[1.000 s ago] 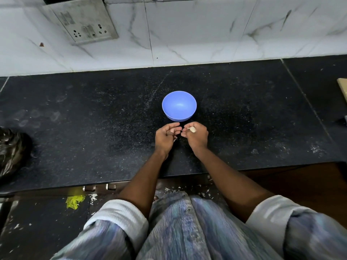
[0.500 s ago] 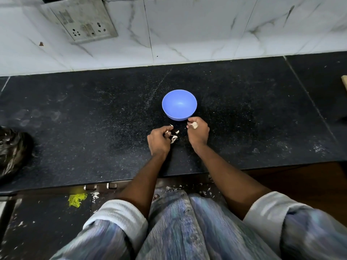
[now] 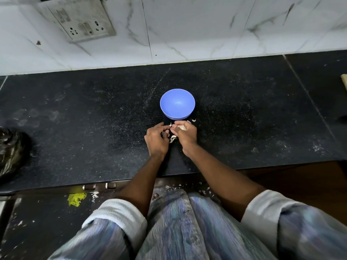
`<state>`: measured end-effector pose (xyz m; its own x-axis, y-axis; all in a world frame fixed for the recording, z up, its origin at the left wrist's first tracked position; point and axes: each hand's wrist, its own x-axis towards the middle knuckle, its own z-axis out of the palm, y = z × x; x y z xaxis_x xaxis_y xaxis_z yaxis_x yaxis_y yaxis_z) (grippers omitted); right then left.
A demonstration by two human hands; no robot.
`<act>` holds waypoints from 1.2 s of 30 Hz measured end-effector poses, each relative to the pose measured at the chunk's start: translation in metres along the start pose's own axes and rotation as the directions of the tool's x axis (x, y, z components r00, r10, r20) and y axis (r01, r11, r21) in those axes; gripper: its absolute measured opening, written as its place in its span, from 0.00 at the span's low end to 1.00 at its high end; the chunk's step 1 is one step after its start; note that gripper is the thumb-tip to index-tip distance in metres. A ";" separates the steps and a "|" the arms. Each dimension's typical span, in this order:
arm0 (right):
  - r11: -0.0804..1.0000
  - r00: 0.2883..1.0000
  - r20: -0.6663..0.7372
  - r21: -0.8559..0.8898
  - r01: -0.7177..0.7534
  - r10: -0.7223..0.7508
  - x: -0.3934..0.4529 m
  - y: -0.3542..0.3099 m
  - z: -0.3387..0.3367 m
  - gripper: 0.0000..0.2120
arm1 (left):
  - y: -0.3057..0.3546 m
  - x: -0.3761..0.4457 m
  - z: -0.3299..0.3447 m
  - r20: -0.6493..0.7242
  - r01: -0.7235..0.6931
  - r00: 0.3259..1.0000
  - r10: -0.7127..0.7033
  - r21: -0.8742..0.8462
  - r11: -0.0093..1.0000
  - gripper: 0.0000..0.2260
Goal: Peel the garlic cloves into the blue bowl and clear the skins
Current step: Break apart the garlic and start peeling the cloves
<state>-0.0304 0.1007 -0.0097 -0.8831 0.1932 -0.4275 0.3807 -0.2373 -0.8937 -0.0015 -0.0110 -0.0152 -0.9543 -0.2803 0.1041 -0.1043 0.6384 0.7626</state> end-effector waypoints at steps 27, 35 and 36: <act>0.879 0.904 0.272 0.263 -0.398 0.328 0.009 -0.025 -0.037 0.15 | 0.016 -0.008 -0.001 0.139 -0.023 0.990 0.024 -0.013 1.000 0.04; 0.888 0.899 0.307 0.243 -0.391 0.312 0.007 -0.022 -0.036 0.14 | 0.020 -0.006 0.004 0.219 -0.120 0.971 0.096 0.097 0.988 0.14; 0.889 0.903 0.300 0.249 -0.384 0.306 0.008 -0.022 -0.036 0.14 | 0.018 -0.005 0.004 0.182 -0.094 0.980 0.074 0.107 0.990 0.14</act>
<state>-0.0355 0.1413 0.0018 -0.7634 -0.1840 -0.6191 0.6095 -0.5226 -0.5962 0.0000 0.0045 -0.0045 -0.9944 -0.0970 0.0417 -0.0433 0.7348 0.6769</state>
